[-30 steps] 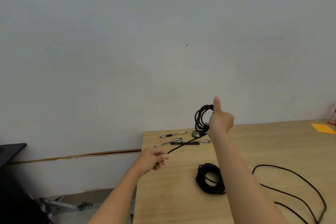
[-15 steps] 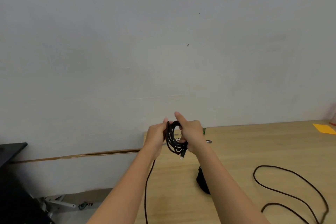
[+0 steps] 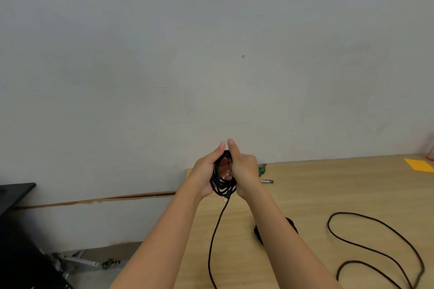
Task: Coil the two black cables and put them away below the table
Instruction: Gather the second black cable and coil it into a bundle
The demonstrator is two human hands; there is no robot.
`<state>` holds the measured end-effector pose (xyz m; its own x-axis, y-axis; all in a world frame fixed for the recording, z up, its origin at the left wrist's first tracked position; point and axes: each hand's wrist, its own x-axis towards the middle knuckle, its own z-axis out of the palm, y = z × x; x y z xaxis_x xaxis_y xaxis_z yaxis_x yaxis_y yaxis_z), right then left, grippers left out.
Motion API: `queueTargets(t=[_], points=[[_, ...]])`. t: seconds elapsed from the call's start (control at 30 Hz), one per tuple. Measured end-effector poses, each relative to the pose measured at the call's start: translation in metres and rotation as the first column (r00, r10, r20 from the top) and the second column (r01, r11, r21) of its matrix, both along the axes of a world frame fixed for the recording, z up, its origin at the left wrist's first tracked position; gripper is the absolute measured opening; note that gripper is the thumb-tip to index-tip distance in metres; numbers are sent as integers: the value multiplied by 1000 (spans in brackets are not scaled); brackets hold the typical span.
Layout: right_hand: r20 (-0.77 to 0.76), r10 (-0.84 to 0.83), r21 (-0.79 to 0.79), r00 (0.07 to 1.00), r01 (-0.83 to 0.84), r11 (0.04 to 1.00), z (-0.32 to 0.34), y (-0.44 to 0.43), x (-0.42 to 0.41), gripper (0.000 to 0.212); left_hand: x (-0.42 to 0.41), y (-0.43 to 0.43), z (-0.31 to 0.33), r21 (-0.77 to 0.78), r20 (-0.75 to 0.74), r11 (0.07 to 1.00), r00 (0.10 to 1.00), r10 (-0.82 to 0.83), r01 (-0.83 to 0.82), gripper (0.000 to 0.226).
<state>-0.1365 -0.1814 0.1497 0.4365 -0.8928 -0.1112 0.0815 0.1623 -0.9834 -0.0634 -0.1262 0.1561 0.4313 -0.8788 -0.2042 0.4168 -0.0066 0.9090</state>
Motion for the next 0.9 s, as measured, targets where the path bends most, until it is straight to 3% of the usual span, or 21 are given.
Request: queueTargets(t=[0.1,0.23,0.37,0.43,0.5,0.57,0.6,0.67,0.7,0.77,0.83,0.9], points=[[-28,-67,-40,997,66,997,-6,-1,4,56,-4,-2,0,39,154,987,977,150,-158,36],[-107,-206,-216,973,180,960,-9,-2,7,62,-12,-4,-1,-25,274,991,952,133,-131,28],[-213,-251,-389,944,154,908,-6,-2,5,56,-12,-4,-4,-62,346,987,924,162,-150,19],[-412,-304,-526,859,48,849,-4,-2,4,62,-11,-4,-4,-50,337,985,925,173,-165,23],[-617,-412,-646,670,-133,752,-6,-6,3,68,-6,-4,-6,-46,324,983,928,184,-178,24],[-689,-481,-676,541,-242,696,-6,-8,1,68,-3,-3,-8,-58,321,983,929,183,-173,24],[-678,-463,-671,571,-226,706,-5,-9,0,69,-3,-3,-8,-70,294,983,938,182,-169,24],[-464,-312,-622,829,-54,781,-5,-10,0,67,-6,-3,-6,-113,235,981,955,183,-160,24],[-345,-229,-551,910,2,835,-4,-9,0,65,-8,-3,-3,-119,239,979,952,191,-166,25],[-227,-220,-489,949,84,868,-3,-7,2,62,-12,-5,0,-96,314,979,927,203,-182,25],[-236,-274,-505,932,123,854,-4,-6,2,60,-14,-5,3,-38,451,978,870,201,-207,27],[-235,-297,-503,926,146,852,-7,-5,2,60,-13,-4,4,27,684,955,703,197,-294,31]])
